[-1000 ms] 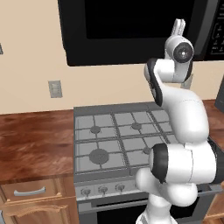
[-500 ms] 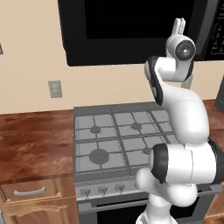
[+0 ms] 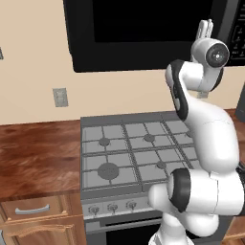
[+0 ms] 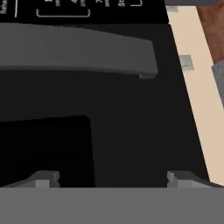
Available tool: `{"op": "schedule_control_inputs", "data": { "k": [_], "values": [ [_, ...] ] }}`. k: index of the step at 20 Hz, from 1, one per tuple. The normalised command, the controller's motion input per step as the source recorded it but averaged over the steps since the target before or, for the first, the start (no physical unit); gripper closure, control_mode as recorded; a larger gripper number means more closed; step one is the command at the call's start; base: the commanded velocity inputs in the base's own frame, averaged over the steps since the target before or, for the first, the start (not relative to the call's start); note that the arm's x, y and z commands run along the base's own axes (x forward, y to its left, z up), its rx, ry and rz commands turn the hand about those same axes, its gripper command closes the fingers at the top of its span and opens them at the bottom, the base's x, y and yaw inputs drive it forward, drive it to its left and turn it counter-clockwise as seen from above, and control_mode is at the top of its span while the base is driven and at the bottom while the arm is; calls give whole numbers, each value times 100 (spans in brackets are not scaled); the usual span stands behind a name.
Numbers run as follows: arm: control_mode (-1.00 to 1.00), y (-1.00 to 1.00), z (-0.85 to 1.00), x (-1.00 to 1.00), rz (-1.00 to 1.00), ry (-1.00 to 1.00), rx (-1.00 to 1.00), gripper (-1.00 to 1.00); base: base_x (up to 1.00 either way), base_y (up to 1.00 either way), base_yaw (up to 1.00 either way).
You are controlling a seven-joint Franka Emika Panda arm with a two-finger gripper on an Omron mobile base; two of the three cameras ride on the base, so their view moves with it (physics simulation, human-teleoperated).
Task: Transport the shrimp from the fridge to the microwave and turn on the microwave.
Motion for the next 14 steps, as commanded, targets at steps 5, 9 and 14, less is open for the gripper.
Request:
{"op": "schedule_control_inputs", "data": {
  "k": [5,9,14],
  "values": [
    [-100,-22,1,-55,7,-4,-1,-100,0,0,0],
    [-100,-17,3,-43,17,4,-1,-100,0,0,0],
    [-100,-33,4,-37,21,0,0,-100,0,0,0]
  ]
}}
